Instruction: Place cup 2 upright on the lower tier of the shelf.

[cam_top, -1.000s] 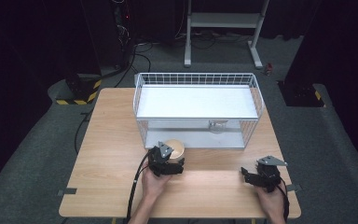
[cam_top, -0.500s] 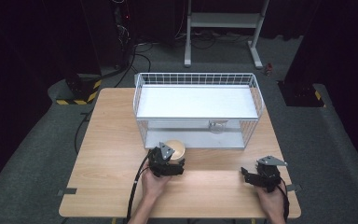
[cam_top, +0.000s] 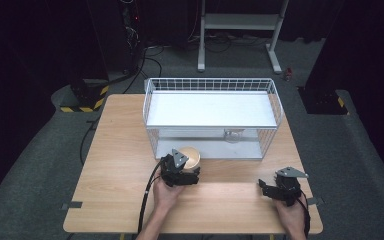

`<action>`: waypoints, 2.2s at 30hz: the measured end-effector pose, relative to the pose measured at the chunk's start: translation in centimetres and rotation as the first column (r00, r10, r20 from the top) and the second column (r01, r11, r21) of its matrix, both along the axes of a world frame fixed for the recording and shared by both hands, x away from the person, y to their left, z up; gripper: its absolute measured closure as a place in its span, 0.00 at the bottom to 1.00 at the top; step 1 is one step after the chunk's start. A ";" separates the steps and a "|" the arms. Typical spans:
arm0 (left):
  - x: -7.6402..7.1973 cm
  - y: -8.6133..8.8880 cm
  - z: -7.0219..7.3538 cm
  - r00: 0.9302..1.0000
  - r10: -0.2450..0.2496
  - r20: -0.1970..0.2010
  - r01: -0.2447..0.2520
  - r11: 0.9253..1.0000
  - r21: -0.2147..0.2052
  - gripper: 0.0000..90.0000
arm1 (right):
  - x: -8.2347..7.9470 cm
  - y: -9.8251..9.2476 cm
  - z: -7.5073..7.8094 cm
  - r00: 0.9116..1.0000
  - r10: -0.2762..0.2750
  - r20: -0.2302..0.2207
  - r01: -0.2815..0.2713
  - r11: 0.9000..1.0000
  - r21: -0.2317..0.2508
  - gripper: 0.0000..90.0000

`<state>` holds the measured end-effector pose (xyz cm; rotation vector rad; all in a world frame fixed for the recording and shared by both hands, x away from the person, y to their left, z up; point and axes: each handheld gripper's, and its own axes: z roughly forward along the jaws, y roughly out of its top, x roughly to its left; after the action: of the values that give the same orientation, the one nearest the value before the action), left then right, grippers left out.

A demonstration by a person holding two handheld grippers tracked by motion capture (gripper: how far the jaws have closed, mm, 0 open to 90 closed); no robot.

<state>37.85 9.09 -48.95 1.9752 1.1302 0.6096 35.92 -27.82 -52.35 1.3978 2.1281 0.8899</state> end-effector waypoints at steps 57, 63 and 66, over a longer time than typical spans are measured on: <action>5.5 -0.2 0.1 0.999 0.052 -0.013 -0.052 0.999 -0.004 0.09 | 0.0 0.0 0.0 1.000 0.000 0.000 0.000 1.000 0.000 0.25; 5.5 -0.1 0.2 0.998 0.056 -0.025 -0.056 0.998 -0.012 0.02 | 0.0 0.0 0.0 1.000 0.000 0.000 0.000 1.000 0.000 0.25; 5.2 0.0 0.4 0.998 0.059 -0.031 -0.059 0.998 0.000 0.02 | 0.0 0.0 0.0 1.000 0.000 0.000 0.000 1.000 0.000 0.25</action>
<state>43.02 9.08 -48.56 1.9627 1.2114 0.6115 35.92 -27.82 -52.35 1.3980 2.1283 0.8898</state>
